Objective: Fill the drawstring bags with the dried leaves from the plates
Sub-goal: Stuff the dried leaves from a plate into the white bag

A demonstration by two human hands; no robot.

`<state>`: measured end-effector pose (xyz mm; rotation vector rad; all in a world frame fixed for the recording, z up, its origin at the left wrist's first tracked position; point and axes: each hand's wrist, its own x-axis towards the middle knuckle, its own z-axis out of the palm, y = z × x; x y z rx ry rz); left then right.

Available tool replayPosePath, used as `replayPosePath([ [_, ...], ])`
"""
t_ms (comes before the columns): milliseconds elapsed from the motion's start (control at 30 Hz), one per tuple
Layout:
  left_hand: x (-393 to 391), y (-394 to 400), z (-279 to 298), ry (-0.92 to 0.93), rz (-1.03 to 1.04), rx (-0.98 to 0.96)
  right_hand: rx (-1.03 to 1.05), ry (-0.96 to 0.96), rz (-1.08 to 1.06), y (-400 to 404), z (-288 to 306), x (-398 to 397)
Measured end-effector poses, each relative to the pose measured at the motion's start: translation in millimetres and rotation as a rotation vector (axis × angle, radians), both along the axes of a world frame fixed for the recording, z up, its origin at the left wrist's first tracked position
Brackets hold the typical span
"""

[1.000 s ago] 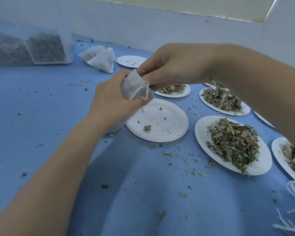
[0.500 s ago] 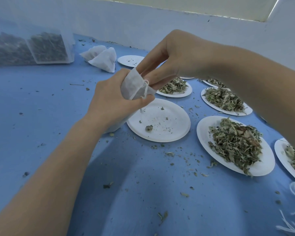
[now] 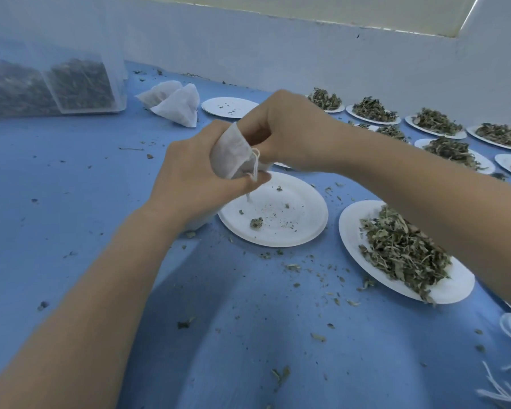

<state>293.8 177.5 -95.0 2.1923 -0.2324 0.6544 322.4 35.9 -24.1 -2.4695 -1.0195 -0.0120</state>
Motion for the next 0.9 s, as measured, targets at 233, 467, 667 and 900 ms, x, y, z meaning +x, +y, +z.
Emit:
replayPosePath([
  [233, 7.4, 15.2, -5.1, 0.151, 0.028, 0.103, 0.155, 0.078, -0.162, -30.8, -10.5, 10.7],
  [467, 8.5, 17.4, -6.8, 0.195, 0.086, 0.056, -0.526, 0.044, -0.250, -32.8, -51.0, 26.9],
  [667, 8.3, 17.8, -6.3, 0.193, 0.110, 0.039, -0.483, -0.009, -0.184, -27.1, -63.3, 21.0],
  [900, 8.9, 17.6, -7.0, 0.187, 0.119, 0.061, -0.332, 0.043, 0.029, -24.6, -58.2, -7.7],
])
